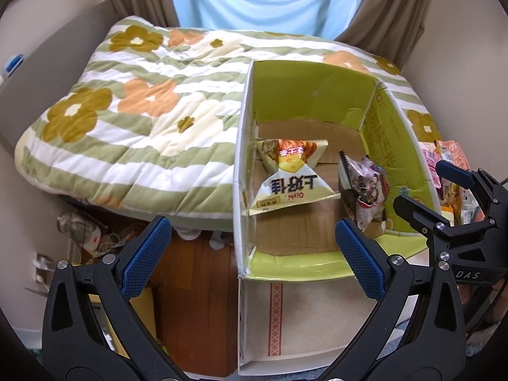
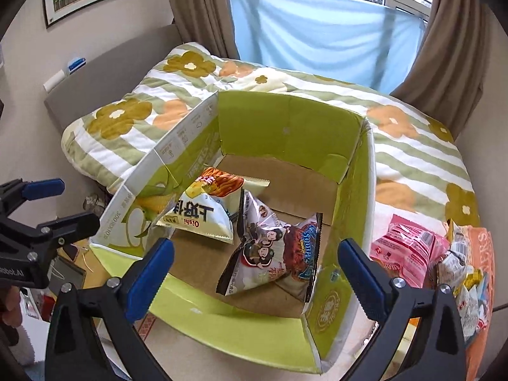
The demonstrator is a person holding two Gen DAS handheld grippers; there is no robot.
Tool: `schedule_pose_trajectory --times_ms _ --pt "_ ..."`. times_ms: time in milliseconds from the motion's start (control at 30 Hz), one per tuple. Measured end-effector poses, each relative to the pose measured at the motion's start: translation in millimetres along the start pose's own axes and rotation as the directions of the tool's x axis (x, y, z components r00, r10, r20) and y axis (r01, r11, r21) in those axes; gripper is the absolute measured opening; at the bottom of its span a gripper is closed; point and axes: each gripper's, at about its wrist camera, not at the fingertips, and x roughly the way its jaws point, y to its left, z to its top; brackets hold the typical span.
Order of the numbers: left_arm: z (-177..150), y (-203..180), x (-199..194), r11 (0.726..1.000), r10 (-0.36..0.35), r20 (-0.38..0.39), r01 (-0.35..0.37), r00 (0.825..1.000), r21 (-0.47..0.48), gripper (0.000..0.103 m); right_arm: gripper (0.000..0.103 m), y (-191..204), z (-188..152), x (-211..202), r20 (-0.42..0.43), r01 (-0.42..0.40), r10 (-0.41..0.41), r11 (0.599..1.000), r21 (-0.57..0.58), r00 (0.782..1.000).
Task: Organize snacks
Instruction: 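Move back to the pile and grasp the cream cake pack with the left gripper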
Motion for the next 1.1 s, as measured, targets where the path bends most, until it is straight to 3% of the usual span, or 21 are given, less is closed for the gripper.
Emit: schedule_pose_trajectory --times_ms 300,567,933,1100 --pt "1 -21 -17 0.994 -0.08 0.034 0.078 0.996 0.076 0.102 0.103 -6 -4 -39 0.07 0.035 -0.039 0.998 0.061 0.997" --pt "1 -62 -31 0.964 -0.19 0.057 0.175 0.98 0.202 0.102 0.103 -28 -19 -85 0.117 0.099 -0.121 0.978 0.182 0.986" --pt "-4 -179 -37 0.894 -0.333 0.008 0.313 0.943 0.321 0.102 0.103 -120 -78 -153 0.093 0.252 -0.312 0.884 0.394 0.946" --pt "-8 -243 -26 0.878 -0.343 -0.04 0.336 0.938 0.341 0.102 0.103 -173 -115 -165 0.047 0.267 -0.325 0.844 0.466 0.945"
